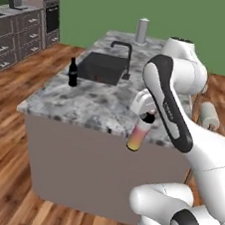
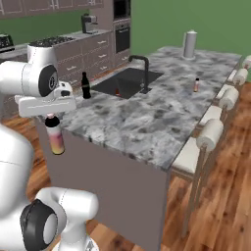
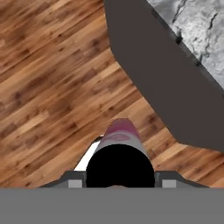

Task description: Place the large bottle from the dining counter next to the other large bottle outside the sink, and place the small bottle from the dining counter next to the other small bottle inside the sink.

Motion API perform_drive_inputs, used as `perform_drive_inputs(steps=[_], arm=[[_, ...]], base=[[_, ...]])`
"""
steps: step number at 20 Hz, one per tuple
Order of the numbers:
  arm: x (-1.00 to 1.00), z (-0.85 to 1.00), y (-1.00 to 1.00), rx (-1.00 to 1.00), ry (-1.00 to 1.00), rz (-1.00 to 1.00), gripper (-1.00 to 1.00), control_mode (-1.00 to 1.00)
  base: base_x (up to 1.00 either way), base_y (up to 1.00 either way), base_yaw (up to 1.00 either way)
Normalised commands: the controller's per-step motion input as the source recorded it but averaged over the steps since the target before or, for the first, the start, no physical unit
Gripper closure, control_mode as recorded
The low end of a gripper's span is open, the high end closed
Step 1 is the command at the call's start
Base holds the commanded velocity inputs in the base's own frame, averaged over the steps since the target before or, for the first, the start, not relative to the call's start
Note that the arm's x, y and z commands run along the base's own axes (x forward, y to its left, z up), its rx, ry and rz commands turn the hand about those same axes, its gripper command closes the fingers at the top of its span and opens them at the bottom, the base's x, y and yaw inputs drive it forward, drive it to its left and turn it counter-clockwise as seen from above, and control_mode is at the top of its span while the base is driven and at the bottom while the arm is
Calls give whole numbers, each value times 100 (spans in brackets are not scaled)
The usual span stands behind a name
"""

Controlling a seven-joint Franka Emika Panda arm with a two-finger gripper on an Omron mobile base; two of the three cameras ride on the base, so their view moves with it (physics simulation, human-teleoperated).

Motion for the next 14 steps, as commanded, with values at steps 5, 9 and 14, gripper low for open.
perform_drive_inputs(steps=[5, 9, 14], arm=[[0, 0, 0, 0, 0, 0, 100, 100], [0, 0, 0, 0, 0, 0, 100, 100], [0, 0, 0, 0, 0, 0, 100, 100]], base=[[0, 88, -49], [1, 77, -58], [0, 72, -61]])
